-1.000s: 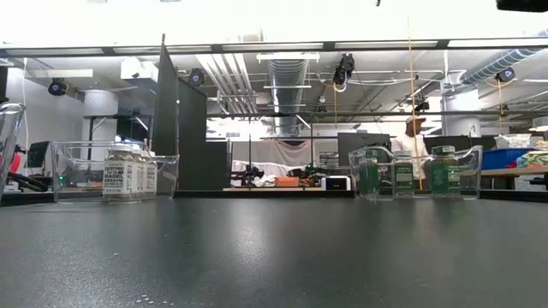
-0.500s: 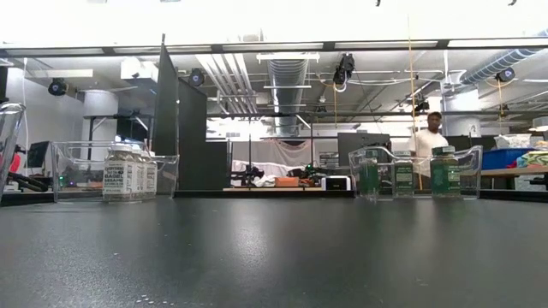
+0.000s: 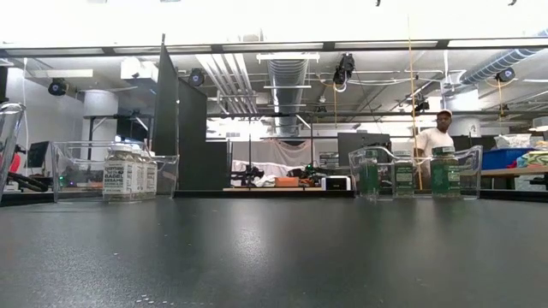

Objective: Sort spices by type
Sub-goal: Put the black seasoning can into the bottom left transparent bin

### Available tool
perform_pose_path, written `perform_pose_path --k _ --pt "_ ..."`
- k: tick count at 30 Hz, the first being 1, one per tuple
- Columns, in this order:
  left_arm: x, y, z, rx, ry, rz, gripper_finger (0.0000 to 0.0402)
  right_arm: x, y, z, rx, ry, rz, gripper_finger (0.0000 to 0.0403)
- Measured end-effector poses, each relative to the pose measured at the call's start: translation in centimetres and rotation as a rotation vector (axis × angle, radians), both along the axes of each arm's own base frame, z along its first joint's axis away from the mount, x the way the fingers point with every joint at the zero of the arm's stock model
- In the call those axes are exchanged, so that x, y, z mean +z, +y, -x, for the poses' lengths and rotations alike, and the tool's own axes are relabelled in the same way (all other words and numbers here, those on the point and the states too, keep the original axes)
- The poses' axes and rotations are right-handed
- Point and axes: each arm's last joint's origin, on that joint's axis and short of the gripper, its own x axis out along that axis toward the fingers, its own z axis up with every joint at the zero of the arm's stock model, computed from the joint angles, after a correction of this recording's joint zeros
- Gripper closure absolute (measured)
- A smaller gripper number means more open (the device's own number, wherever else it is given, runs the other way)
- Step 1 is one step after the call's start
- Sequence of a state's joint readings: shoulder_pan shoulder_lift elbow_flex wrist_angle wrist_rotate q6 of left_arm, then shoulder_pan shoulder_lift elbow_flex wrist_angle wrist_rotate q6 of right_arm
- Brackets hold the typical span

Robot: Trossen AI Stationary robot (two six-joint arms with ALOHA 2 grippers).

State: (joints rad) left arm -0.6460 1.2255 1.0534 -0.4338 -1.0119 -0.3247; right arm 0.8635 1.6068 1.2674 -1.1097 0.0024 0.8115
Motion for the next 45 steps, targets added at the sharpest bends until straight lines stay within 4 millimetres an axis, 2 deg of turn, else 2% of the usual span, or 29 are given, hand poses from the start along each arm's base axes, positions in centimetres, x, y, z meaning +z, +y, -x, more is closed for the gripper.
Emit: perform_pose_path --k 6,11,17,23,30,38,42,45 --pt "0.0 0.0 0.0 0.006 -0.009 0.020 0.0401 -2.2 -0.2 -0.1 0.005 0.028 0.036 0.0131" --pt "0.0 0.0 0.0 0.008 -0.011 0.025 0.0401 -3.1 -0.4 0.0 0.020 0.008 0.046 0.0170" --pt "0.0 0.0 0.0 0.008 -0.009 0.022 0.0401 -2.7 -0.5 0.0 0.059 0.003 0.041 0.0286" --pt "0.0 0.0 0.0 0.007 -0.007 0.020 0.0401 0.0 -0.9 -0.9 0.107 -0.095 -0.003 0.0287" --pt "0.2 -0.1 0.3 -0.020 0.004 0.036 0.0401 2.8 -2.4 -4.7 0.214 -0.353 0.088 0.0287" --pt "1.4 -0.9 0.4 -0.242 0.093 0.352 0.0401 5.1 -5.9 -11.3 0.406 -0.748 0.232 0.0287" --pt "0.8 -1.0 1.0 -0.200 0.146 0.431 0.0401 6.0 -7.8 -14.3 0.466 -0.945 0.264 0.0287" --pt "0.0 -1.4 2.3 -0.123 0.208 0.523 0.0401 5.6 -8.7 -16.2 0.481 -1.061 0.255 0.0287"
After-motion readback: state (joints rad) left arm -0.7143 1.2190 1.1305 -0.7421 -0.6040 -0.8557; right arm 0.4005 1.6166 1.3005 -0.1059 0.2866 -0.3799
